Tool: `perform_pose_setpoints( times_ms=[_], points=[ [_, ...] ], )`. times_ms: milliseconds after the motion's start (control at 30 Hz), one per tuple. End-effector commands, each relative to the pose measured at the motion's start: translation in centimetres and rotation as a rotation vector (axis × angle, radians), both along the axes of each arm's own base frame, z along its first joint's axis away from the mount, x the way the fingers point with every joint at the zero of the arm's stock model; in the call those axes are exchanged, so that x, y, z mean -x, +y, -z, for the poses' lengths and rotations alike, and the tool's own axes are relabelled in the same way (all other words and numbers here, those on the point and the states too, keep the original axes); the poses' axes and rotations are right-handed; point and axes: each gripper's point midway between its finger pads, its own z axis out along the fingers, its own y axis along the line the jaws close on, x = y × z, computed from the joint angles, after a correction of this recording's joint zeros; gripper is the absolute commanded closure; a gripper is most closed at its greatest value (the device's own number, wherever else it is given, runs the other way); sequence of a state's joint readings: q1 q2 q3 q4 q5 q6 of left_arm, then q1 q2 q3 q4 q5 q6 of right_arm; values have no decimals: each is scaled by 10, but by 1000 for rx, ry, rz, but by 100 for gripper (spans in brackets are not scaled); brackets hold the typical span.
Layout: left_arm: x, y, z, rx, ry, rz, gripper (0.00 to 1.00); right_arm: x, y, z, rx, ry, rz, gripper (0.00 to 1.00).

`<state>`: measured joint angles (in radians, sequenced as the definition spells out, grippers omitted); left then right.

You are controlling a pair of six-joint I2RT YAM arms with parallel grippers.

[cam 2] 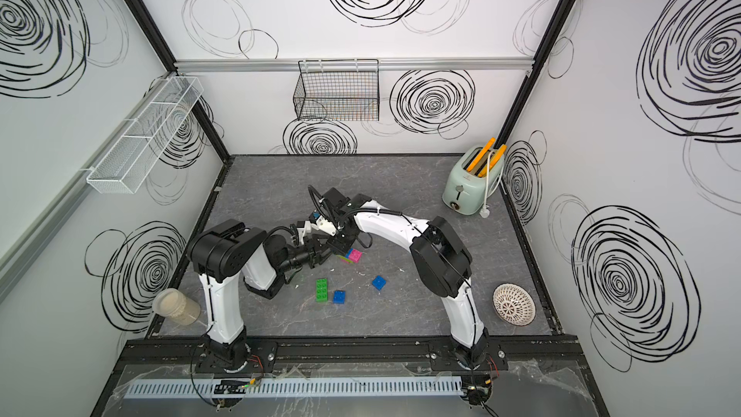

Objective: Assemble a heart with lego
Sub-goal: Assemble the lego brick with the lego brick.

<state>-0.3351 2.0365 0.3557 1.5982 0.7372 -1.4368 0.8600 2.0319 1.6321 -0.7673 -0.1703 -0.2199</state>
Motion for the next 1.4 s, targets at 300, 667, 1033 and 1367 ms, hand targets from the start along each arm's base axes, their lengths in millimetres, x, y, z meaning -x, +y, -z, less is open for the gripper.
perform_pose_setpoints(
  times_ms=[300,667,1033,1367],
  points=[
    [4,-3,-15,34,-82,25,68,-1,-16,-32,-104,13,46,38],
    [4,-3,-14,32,-79,25,68,6,-18,-22,-92,35,35,38],
    [4,-2,-13,30,-76,25,68,8,-15,-8,-61,49,28,58],
    [4,-2,-12,31,-75,24,54,12,-12,-2,-57,65,10,72]
  ],
)
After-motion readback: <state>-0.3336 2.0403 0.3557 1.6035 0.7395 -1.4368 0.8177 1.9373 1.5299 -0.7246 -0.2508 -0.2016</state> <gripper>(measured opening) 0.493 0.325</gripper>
